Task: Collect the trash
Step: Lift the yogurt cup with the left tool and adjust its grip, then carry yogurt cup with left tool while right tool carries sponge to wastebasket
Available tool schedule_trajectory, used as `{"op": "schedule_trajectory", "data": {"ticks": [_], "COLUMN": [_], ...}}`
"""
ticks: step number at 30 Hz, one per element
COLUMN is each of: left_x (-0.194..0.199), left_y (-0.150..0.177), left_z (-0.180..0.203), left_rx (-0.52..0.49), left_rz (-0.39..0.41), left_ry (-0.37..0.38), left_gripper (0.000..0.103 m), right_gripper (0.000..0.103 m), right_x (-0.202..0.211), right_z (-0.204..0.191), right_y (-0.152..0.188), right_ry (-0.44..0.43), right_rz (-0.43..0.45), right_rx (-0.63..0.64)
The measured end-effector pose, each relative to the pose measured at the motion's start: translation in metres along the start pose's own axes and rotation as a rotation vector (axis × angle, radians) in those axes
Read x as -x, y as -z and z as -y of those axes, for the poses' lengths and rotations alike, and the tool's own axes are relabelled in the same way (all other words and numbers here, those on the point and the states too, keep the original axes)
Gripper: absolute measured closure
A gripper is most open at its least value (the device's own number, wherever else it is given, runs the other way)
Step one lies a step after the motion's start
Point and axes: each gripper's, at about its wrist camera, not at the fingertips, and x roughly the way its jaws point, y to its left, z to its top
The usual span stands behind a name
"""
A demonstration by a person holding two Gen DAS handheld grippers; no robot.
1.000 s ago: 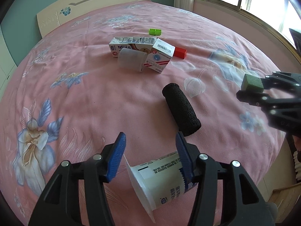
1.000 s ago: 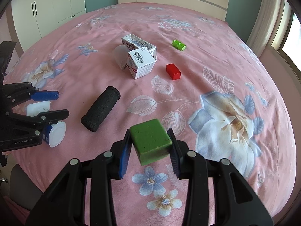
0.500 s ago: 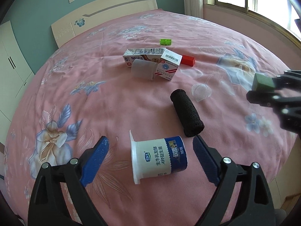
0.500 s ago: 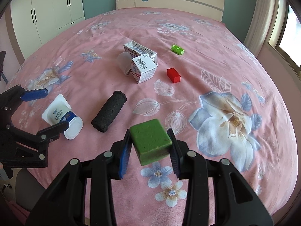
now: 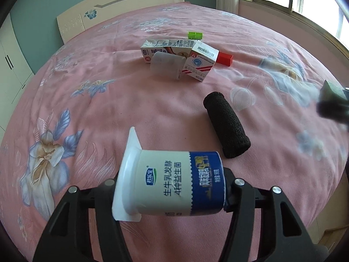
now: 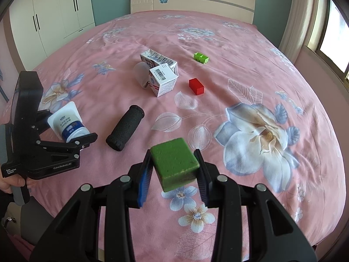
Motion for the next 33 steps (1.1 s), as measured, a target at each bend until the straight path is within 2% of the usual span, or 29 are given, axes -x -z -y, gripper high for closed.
{"op": "schedule_trajectory", "data": {"ticks": [5, 14, 25, 33], "left_x": [0.041, 0.133, 0.235, 0.293], "left_y": [-0.015, -0.029, -0.020, -0.003], "left_z": [0.000, 0.007, 0.013, 0.020], "left_rx": [-0.023, -0.074, -0.107, -0.140], "left_rz": [0.063, 0.194, 0.319, 0.386], "left_ry": [-0.009, -0.010, -0.005, 0.004], "left_gripper": [0.041, 0.041, 0.041, 0.041], "right_gripper": [0.064, 0.064, 0.064, 0.064], "right_x": [0.017, 0.082, 0.183, 0.252], "right_z": [-0.004, -0.020, -0.051, -0.067], "right_y": [-0.002, -0.007, 0.004, 0.022], "right_ry": [0.014, 0.045, 0.083, 0.112], "right_rz": [0.015, 0.090, 0.195, 0.248], "right_rx": [0.008, 0.031, 0.076, 0.090]}}
